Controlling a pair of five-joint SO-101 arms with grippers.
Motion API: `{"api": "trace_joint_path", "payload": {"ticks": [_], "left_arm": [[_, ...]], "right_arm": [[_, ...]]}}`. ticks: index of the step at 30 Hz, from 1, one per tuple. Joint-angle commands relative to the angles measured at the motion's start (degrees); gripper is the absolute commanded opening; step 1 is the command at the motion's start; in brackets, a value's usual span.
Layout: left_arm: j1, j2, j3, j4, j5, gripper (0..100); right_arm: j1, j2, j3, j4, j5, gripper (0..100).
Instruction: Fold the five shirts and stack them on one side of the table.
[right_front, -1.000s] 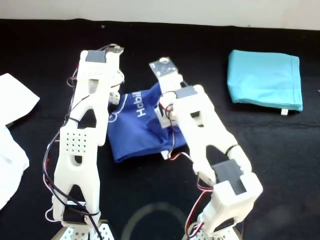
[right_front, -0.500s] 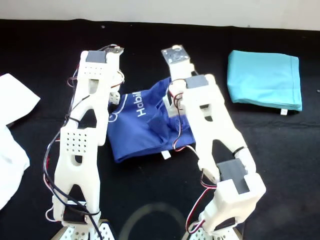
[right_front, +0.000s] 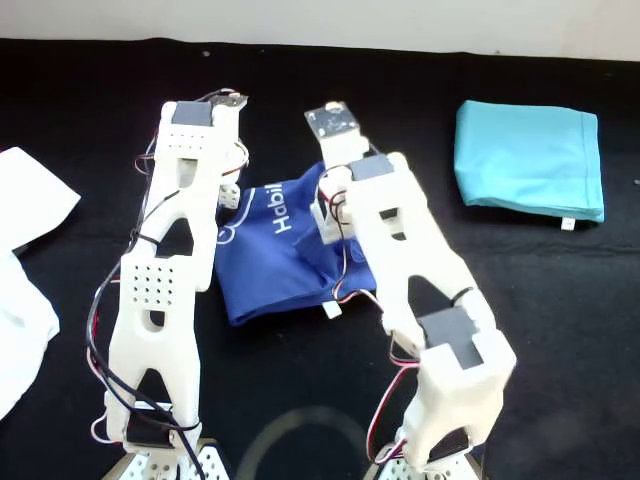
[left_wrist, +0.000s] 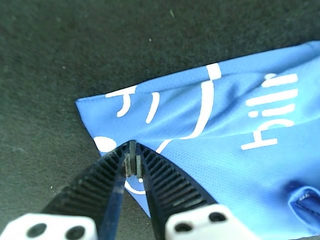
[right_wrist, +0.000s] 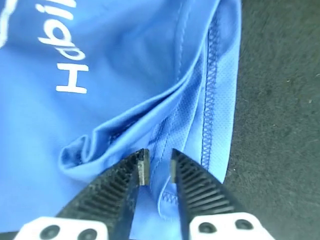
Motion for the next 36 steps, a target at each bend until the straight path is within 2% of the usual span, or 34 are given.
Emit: {"api": "trace_joint_path", "payload": {"ticks": [1, 6, 12, 21, 23, 27, 36], "left_arm": [[-0.5, -1.1, -2.1, 0.0, 0.0, 1], [-0.5, -1.1, -2.1, 0.0, 0.0, 1], [-0.4, -1.1, -2.1, -0.1, 0.0, 1], [-0.4, -0.8, -2.1, -0.2, 0.0, 1], [-0.4, -0.8, -2.1, -0.2, 0.0, 1], [-0.4, -0.8, -2.1, -0.2, 0.0, 1], [-0.4, -1.1, -2.1, 0.0, 0.1, 1]], "right_arm": [[-0.4, 0.5, -2.2, -0.8, -0.4, 6.0], [-0.2, 0.8, -2.2, -0.8, -0.4, 6.3], [-0.2, 0.7, -2.1, -0.5, -0.5, 13.8], [-0.2, 1.2, -1.8, -0.8, -0.5, 13.8], [-0.2, 1.2, -1.8, -0.9, -0.5, 12.3], [-0.2, 1.2, -2.2, -0.9, -0.2, 3.3], [-0.2, 1.2, -2.1, -0.9, -0.2, 2.4]]}}
